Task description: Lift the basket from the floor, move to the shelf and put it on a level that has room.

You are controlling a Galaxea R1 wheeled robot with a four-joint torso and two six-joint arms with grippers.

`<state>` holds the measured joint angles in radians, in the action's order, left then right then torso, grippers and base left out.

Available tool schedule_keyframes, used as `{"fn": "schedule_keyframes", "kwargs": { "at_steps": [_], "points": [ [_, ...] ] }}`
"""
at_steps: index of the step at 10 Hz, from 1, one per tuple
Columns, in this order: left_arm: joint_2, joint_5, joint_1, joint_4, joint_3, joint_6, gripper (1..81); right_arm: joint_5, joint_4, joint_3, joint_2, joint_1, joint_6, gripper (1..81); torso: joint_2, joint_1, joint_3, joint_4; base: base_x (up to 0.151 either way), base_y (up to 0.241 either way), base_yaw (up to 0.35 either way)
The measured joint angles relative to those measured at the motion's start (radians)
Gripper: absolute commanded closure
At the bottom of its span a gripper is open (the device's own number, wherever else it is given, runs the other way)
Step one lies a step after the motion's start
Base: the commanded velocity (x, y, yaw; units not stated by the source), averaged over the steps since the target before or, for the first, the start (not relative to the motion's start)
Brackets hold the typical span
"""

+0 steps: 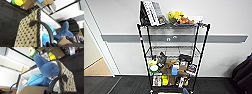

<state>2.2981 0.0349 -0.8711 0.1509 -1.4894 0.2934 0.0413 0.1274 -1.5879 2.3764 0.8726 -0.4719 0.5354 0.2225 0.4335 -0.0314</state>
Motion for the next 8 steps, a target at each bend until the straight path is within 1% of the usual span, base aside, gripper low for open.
{"fn": "schedule_keyframes", "kwargs": {
  "at_steps": [1, 2, 4, 5, 8],
  "points": [
    [-0.003, 0.001, 0.0, 0.0, 0.002, 0.0, 81.1, 0.0, 0.0, 0.0, 0.0, 0.0, 0.0, 81.1, 0.0, 0.0, -0.001, 0.0, 0.14, 0.0, 0.0],
    [-0.002, -0.005, 0.0, 0.0, 0.003, 0.0, 81.1, -0.002, 0.001, 0.0, 0.0, 0.0, 0.0, 81.1, 0.0, 0.0, -0.013, 0.0, 0.14, 0.0, 0.0],
    [-0.002, -0.006, 0.0, 0.0, 0.004, 0.0, 81.1, -0.005, 0.001, 0.0, 0.0, 0.0, 0.0, 81.1, 0.0, 0.0, -0.059, 0.0, 0.14, 0.0, 0.0],
    [-0.007, -0.004, -0.002, 0.0, 0.013, 0.0, 81.1, 0.0, 0.001, 0.001, -0.001, 0.0, 0.0, 81.1, 0.0, -0.001, -0.074, 0.0, 0.139, 0.0, 0.0],
    [-0.009, -0.009, -0.003, 0.0, 0.018, 0.0, 81.1, -0.007, 0.001, 0.003, -0.002, 0.006, -0.001, 81.1, 0.001, -0.001, -0.082, 0.0, 0.139, 0.0, 0.0]
  ]
}}
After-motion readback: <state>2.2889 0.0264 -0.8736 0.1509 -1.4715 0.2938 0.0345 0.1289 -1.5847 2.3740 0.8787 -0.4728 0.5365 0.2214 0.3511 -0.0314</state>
